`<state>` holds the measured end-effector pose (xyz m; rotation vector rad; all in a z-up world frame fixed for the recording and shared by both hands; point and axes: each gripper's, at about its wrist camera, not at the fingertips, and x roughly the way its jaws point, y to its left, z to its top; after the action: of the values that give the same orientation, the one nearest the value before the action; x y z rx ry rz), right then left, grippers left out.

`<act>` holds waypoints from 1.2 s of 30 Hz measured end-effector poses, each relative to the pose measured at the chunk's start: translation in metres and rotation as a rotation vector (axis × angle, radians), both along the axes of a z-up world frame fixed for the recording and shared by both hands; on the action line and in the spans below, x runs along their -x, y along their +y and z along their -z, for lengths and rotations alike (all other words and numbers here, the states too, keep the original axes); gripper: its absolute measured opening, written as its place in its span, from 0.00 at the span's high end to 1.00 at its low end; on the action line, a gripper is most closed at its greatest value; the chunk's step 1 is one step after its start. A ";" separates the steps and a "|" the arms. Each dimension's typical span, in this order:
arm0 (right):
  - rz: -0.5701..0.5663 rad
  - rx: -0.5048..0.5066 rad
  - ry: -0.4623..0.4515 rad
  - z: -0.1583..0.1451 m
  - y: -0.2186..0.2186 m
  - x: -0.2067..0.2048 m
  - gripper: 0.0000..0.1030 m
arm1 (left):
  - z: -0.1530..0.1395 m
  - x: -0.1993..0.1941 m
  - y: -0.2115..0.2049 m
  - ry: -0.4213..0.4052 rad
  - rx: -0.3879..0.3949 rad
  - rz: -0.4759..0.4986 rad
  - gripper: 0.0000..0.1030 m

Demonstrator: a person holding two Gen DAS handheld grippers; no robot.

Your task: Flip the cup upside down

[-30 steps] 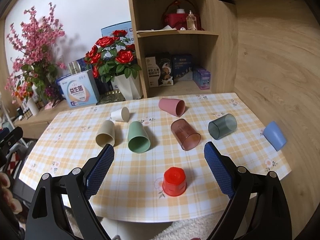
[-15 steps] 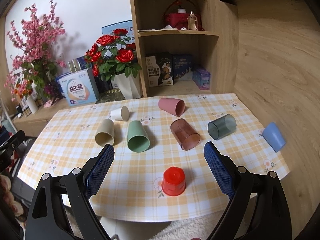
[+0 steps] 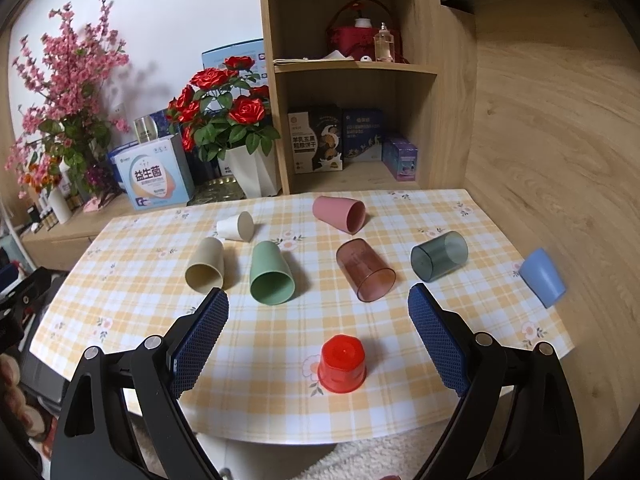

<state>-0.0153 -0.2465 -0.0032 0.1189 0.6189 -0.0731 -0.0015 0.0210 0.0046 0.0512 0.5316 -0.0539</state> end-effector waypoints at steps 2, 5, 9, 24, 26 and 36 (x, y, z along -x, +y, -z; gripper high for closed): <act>0.001 0.000 0.001 0.000 0.000 0.000 0.14 | 0.000 0.000 0.000 0.000 -0.001 -0.001 0.06; 0.001 -0.001 0.002 0.000 0.000 0.000 0.14 | 0.000 0.000 -0.001 0.000 -0.001 -0.001 0.06; 0.001 -0.001 0.002 0.000 0.001 0.000 0.14 | 0.000 0.000 -0.002 0.001 -0.003 0.002 0.06; -0.005 0.004 0.007 0.000 0.001 -0.001 0.14 | 0.001 -0.001 -0.002 0.009 0.003 0.006 0.06; -0.004 0.005 0.007 0.000 0.001 -0.001 0.14 | 0.001 -0.001 -0.002 0.009 0.003 0.006 0.06; -0.005 0.005 0.008 0.000 0.001 -0.001 0.14 | 0.001 -0.001 -0.002 0.010 0.003 0.006 0.06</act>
<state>-0.0142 -0.2459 -0.0033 0.1126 0.6271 -0.0704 -0.0005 0.0187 0.0034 0.0500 0.5409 -0.0608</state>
